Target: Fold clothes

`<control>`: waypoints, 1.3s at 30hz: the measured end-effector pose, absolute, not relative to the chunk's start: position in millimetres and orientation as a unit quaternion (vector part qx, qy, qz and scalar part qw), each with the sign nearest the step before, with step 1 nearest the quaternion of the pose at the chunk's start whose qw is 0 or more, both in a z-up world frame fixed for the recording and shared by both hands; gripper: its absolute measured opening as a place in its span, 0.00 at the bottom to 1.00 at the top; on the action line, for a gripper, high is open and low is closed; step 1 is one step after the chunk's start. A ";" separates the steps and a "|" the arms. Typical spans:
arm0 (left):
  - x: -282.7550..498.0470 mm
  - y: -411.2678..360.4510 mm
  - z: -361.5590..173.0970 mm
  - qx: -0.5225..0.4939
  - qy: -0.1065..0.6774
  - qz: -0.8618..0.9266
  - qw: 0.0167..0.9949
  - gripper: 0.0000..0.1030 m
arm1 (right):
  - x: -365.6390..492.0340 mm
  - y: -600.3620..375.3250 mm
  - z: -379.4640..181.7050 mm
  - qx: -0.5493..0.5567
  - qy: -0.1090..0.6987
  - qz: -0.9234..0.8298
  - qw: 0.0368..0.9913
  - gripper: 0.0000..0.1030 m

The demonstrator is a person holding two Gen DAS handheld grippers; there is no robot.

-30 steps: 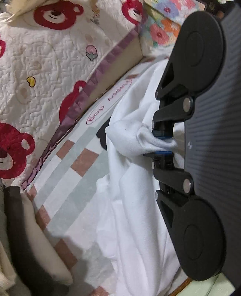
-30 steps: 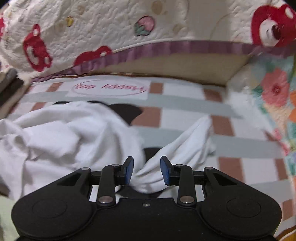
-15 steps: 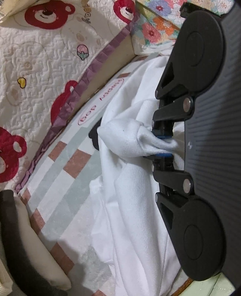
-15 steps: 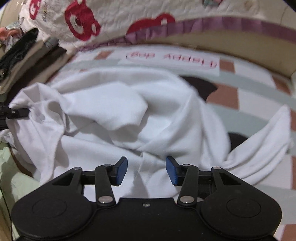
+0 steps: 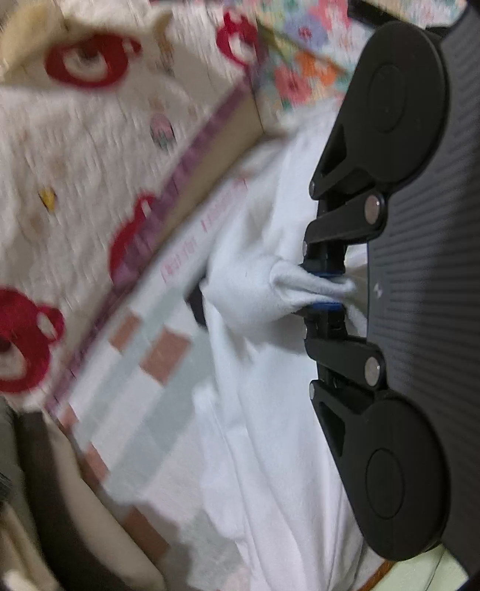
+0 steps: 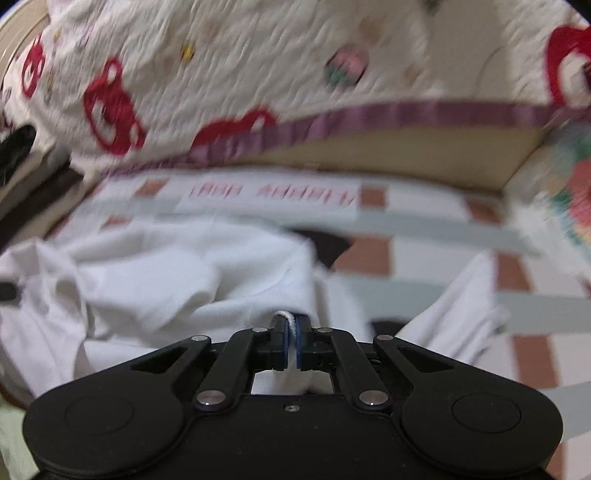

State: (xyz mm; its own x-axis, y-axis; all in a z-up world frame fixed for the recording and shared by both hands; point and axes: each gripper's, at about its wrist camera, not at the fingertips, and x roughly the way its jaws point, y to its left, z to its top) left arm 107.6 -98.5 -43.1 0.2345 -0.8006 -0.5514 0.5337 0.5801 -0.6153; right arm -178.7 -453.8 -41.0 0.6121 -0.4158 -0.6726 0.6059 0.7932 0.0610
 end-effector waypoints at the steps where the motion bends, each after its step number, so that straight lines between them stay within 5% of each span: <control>1: 102.5 -95.6 -34.8 -0.156 0.427 -0.442 0.773 0.10 | -184.2 -457.8 -34.2 0.137 0.326 -0.296 0.887 0.03; 16: 10.3 -101.0 23.9 -0.131 0.345 -0.493 0.788 0.09 | -251.7 -512.2 32.8 0.093 0.249 -0.319 0.910 0.03; 22: -55.7 -148.0 57.7 -0.159 0.363 -0.595 0.699 0.09 | -280.0 -565.8 95.1 0.025 0.172 -0.382 0.908 0.02; 24: -79.3 -168.1 63.5 -0.160 0.374 -0.626 0.665 0.15 | -291.7 -574.2 79.8 -0.009 0.208 -0.427 0.880 0.06; 26: -108.5 -203.3 32.3 -0.109 0.426 -0.614 0.655 0.28 | -304.3 -582.0 63.3 -0.038 0.241 -0.469 0.849 0.27; 28: -117.7 -208.0 15.2 -0.074 0.448 -0.589 0.668 0.32 | -332.5 -579.5 28.4 0.021 0.252 -0.468 0.847 0.36; 33: -107.9 -169.2 -4.2 -0.017 0.449 -0.502 0.739 0.44 | -405.0 -546.5 -56.7 0.205 0.261 -0.402 0.853 0.36; 39: -82.7 -116.6 -27.9 0.025 0.456 -0.372 0.808 0.56 | -412.4 -504.0 -90.7 0.295 0.255 -0.278 0.878 0.37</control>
